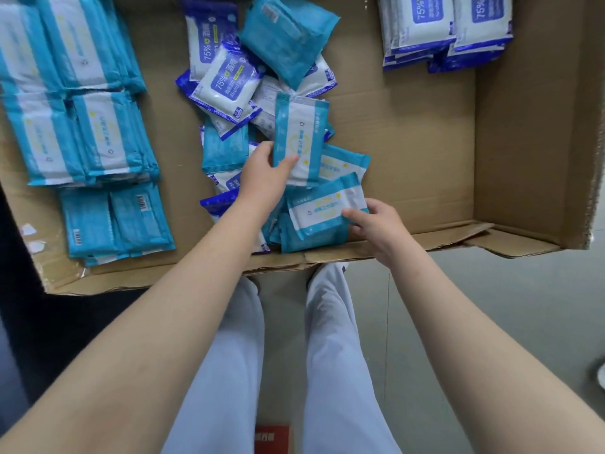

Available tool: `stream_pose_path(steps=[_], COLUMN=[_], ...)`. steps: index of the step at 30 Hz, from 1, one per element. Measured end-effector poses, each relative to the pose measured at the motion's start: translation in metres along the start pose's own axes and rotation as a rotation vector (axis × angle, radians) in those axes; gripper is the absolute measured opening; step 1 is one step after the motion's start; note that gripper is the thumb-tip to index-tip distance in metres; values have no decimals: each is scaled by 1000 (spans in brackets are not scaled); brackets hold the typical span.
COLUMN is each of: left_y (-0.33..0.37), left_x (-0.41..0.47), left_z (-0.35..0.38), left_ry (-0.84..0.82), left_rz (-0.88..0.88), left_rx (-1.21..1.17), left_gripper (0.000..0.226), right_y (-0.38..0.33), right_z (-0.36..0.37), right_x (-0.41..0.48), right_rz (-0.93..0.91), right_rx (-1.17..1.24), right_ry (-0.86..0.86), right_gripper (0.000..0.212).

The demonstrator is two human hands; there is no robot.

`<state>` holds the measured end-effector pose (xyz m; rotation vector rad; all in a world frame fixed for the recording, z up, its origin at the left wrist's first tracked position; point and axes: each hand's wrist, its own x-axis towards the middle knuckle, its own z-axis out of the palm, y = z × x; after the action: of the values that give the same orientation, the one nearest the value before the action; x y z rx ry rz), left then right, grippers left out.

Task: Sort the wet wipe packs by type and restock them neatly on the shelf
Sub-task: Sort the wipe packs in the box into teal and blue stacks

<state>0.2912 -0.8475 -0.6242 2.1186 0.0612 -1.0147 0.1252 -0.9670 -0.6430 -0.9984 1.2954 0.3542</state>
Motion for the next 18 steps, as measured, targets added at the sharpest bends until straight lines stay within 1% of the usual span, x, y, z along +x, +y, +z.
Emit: stream_pose_path(steps=[2,5,8,11,15,18], left_y=[-7,-26,-55,-88,-137,-163], left_x=[-10,-28,-45,-63,-75,-74], left_z=[-30,-80,-132,-182,-232,-255], left_ry=[22,81,148,227,324,329], left_rz=[21,15,-78,-201,-284,-329], left_rx=[-79,-189,-360,-443,-433,-367], left_gripper=[30,20,17,23,25,35], right_y=[-8,-23,-37,-45,-43,-31], right_z=[5,21,52,100,178,237], right_x=[-7,-18,-27,-31,-27,-25], right_rz=[-85,-181,-200,-178,-136,-149], right_rx=[86,150,181,89,-13,-127], right_ry=[-5,-35,-111,-140,-148,-191], right_gripper=[16,18,18,21,38,28])
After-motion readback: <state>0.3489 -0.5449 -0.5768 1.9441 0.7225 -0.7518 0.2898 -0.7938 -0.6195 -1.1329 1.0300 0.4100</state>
